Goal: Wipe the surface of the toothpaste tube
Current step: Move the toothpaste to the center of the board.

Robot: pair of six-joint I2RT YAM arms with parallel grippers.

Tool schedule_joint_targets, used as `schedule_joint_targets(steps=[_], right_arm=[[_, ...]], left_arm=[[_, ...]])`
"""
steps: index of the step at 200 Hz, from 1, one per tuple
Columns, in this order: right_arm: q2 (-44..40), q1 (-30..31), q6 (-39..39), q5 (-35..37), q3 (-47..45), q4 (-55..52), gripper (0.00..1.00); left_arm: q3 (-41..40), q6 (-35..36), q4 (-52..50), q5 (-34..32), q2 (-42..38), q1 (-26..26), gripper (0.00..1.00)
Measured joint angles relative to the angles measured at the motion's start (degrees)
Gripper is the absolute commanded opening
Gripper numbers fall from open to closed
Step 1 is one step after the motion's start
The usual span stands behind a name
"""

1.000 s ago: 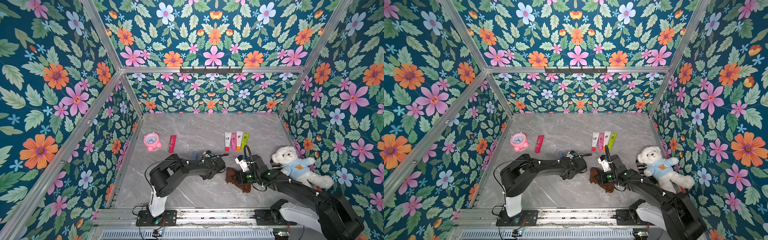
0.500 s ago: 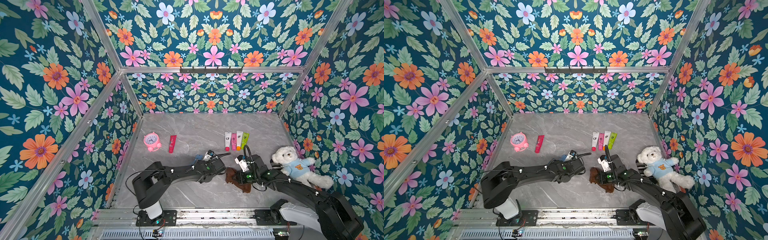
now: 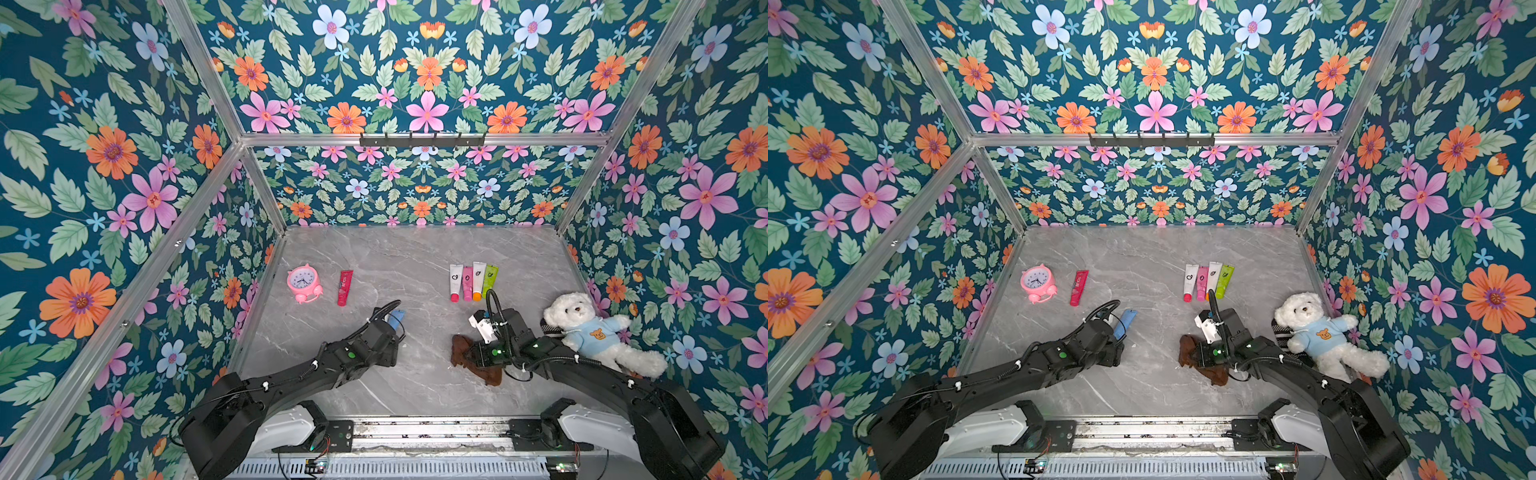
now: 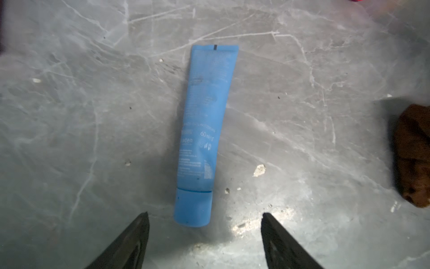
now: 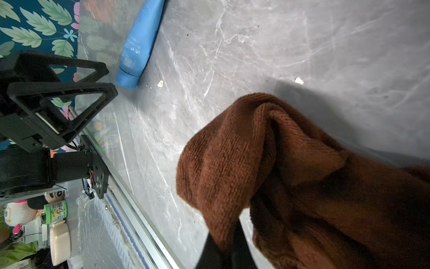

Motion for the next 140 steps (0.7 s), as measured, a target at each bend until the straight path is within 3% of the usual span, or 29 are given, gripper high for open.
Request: schedule_joint_targets(steps=[54, 140], right_arm=[[-0.17, -0.02, 0.00, 0.00, 0.00, 0.00, 0.00], [-2.45, 0.00, 0.02, -0.09, 0.00, -0.26, 0.00]], left_arm=[[-1.44, -0.04, 3.28, 3.61, 4.94, 3.78, 0.63], [-1.01, 2.71, 8.85, 6.05, 8.28, 4.76, 0.17]])
